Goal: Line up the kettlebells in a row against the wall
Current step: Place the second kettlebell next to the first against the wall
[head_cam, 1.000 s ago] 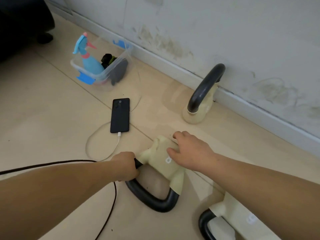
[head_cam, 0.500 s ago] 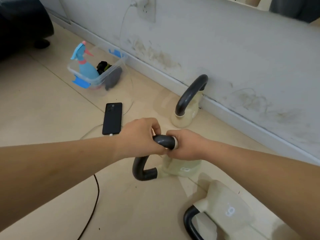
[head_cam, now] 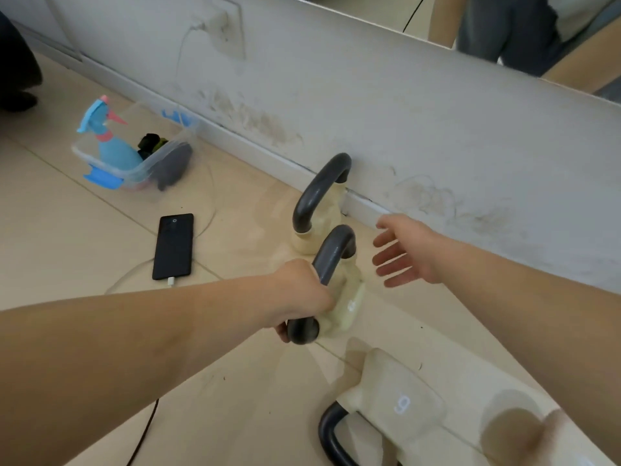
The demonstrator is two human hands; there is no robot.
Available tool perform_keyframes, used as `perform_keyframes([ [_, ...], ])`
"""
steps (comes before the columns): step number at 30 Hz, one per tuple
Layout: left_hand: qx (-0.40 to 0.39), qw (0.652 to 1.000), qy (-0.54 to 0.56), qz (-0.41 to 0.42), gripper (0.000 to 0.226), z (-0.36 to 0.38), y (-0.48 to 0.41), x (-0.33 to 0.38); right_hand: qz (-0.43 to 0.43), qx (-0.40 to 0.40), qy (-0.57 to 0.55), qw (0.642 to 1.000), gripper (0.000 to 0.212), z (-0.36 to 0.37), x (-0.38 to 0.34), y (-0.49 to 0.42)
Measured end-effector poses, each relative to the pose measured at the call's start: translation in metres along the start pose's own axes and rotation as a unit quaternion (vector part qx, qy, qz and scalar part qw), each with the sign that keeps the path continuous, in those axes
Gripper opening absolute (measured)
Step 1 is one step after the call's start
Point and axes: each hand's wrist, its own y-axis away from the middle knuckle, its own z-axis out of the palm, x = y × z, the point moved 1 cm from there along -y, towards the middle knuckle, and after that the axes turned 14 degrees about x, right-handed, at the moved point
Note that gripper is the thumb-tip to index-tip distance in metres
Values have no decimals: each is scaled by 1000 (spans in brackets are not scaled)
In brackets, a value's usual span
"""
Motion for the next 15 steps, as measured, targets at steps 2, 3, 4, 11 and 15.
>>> perform_keyframes([
  [2, -6, 999, -28, 23, 39, 14, 3, 23, 64, -63, -15, 996, 82, 9, -3, 3],
  [3, -10, 998, -49, 37, 40, 20, 3, 31, 76, -76, 4, 994, 88, 15, -4, 5],
  [4, -16, 996, -72, 48, 41, 26, 4, 40, 81, -67, 25, 994, 88, 17, -3, 5],
  [11, -114, 984, -20, -132, 89, 20, 4, 38, 156, -47, 54, 985, 55, 12, -7, -5],
  [15, -145, 972, 100, -157, 78, 41, 2, 15, 139, -11, -51, 989, 26, 30, -13, 6],
])
